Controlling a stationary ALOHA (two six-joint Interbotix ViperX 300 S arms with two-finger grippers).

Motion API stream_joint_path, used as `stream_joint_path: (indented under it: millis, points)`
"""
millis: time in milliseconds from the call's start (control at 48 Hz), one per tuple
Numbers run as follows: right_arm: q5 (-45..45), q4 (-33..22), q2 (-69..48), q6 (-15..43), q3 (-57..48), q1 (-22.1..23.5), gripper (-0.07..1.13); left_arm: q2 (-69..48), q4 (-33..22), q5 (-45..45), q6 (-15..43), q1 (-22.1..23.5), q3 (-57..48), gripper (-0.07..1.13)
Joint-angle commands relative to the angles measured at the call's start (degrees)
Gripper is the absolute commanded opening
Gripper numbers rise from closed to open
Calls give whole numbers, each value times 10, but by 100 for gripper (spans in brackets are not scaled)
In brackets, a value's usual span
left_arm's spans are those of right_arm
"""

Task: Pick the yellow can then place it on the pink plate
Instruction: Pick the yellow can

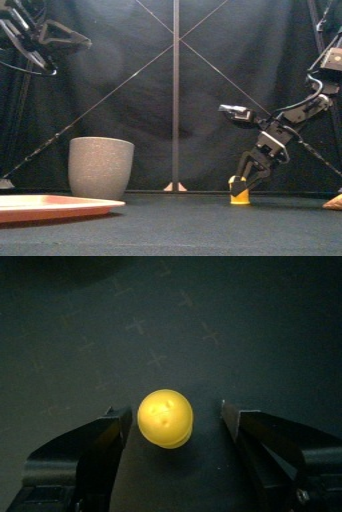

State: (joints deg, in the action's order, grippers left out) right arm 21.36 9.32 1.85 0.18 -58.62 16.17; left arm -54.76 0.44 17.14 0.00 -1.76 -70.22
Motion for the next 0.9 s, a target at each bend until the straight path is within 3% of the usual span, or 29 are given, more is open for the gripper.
stream_joint_path:
  millis: [21,896]
  points:
    - [3,2,-11,1,2,4,101,3,1,5,1,-3,7,1]
    - [3,4,3,1,11,-1,66,2,1,6,1,-6,2,1]
